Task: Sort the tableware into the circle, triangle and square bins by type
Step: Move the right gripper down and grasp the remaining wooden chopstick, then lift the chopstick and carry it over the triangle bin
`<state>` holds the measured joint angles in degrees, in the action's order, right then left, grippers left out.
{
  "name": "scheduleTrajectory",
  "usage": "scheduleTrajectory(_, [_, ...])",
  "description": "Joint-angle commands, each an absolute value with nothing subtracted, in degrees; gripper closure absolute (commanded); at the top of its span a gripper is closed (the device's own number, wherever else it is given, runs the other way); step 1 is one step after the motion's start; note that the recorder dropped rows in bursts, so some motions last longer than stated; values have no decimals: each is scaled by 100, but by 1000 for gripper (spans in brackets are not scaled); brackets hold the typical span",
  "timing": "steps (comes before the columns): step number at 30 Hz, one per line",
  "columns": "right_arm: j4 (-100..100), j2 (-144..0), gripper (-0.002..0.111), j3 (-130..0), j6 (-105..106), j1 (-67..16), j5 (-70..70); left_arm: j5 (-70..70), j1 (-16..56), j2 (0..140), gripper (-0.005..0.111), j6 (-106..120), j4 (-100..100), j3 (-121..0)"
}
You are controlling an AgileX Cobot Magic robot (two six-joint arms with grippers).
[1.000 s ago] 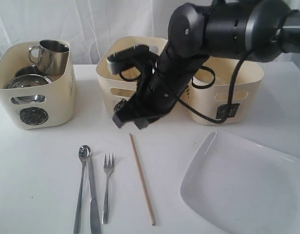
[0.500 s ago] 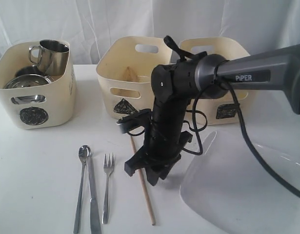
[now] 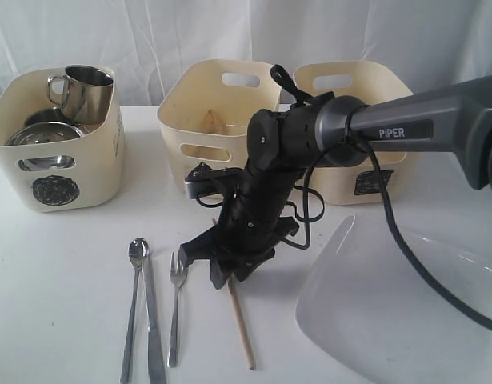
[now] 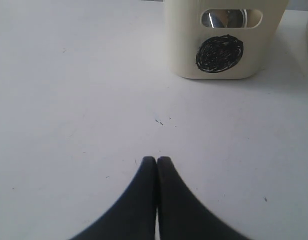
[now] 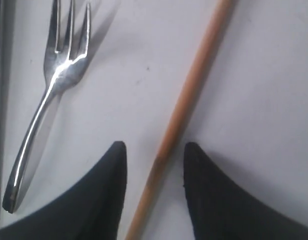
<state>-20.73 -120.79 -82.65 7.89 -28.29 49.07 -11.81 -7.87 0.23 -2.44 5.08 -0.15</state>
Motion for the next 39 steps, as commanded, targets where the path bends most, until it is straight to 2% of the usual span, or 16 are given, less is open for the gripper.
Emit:
scheduleTrajectory(1, [-2108,-12085,69,-8274,738,-2892,4909,-1154,-786,0,107,-267,543,0])
scheduleTrajectory(8, [-2098,-12377,70,-8274,716,-2969,4896,-1154,-786,0,107,-267,543,0])
scheduleTrajectory(11, [-1912,-12462,73,-8274,428,-2969,5022,-1154,-786,0,107,-267,543,0])
scheduleTrajectory(19, [-1080,-12505,108,-8274,-67,-2969,5105,-1154,-786,0,107,-267,543,0])
scheduleTrajectory(29, [-1069,-12001,108,-8274,40,-3096,5752,-1154,-786,0,107,-267,543,0])
scheduleTrajectory(39, [-1665,-10940,108,-8274,552,-3160,5489,-1154,-786,0,107,-267,543,0])
